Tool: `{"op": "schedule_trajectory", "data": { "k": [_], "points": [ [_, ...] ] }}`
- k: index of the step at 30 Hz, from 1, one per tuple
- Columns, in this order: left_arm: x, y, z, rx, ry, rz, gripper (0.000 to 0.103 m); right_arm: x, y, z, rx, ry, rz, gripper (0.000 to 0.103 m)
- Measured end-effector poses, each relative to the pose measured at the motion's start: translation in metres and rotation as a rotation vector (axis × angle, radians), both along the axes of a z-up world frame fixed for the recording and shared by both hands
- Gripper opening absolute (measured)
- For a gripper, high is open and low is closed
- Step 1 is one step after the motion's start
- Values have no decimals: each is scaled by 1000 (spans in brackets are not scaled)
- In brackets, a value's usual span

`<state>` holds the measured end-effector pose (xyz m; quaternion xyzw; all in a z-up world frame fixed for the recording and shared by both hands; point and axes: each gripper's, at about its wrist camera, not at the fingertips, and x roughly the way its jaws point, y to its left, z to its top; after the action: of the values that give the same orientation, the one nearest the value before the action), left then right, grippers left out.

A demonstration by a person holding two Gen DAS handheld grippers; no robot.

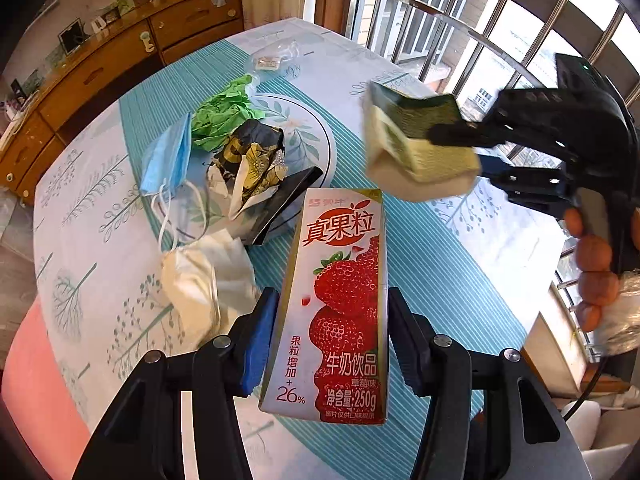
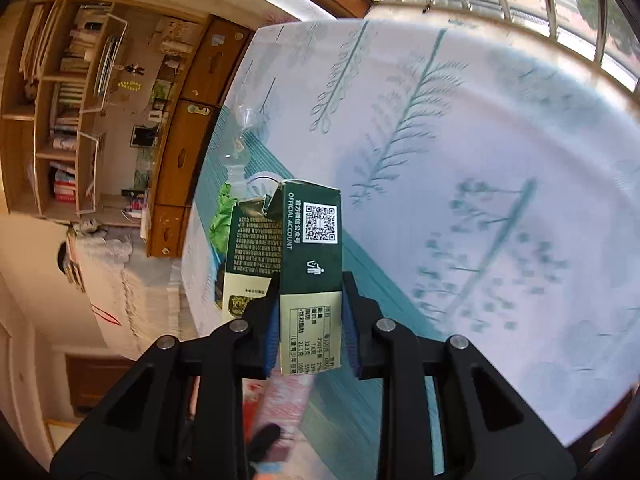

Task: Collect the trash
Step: 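Grasp the strawberry milk carton with the left gripper while the right grasps the green carton, then carry both cartons down over the bin and open both grippers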

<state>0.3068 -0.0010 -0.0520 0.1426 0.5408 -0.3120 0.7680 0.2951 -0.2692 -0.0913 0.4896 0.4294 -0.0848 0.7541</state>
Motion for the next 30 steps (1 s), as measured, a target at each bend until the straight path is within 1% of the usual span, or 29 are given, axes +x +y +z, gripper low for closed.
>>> {"op": "schedule_trajectory", "data": {
  "k": [2,6,7,12,15,19,22,27,30],
  "points": [
    [-13,3,7,3,-13,28,53,-17,-7,7,-22,19,40,23],
    [-48,4,26,4,-32,94,53,-54,-19,15,-36,64,142,23],
    [-57,4,29,7,-37,105,53,-70,-22,17,-46,62,171,23],
    [-120,-7,50,21,-70,169,53,-126,-28,34,-93,38,317,23],
    [-159,-18,57,33,-88,198,53,-162,-32,42,-113,18,387,23],
    [-208,-29,66,30,-98,245,53,-207,-38,51,-134,-1,472,23],
    [-242,-36,69,37,-87,263,53,-238,-44,50,-125,0,497,23],
    [-290,-48,77,83,-116,224,53,-282,-48,41,-83,11,498,23],
    [-310,-50,77,100,-116,208,53,-302,-48,33,-62,24,488,23]
  ]
}}
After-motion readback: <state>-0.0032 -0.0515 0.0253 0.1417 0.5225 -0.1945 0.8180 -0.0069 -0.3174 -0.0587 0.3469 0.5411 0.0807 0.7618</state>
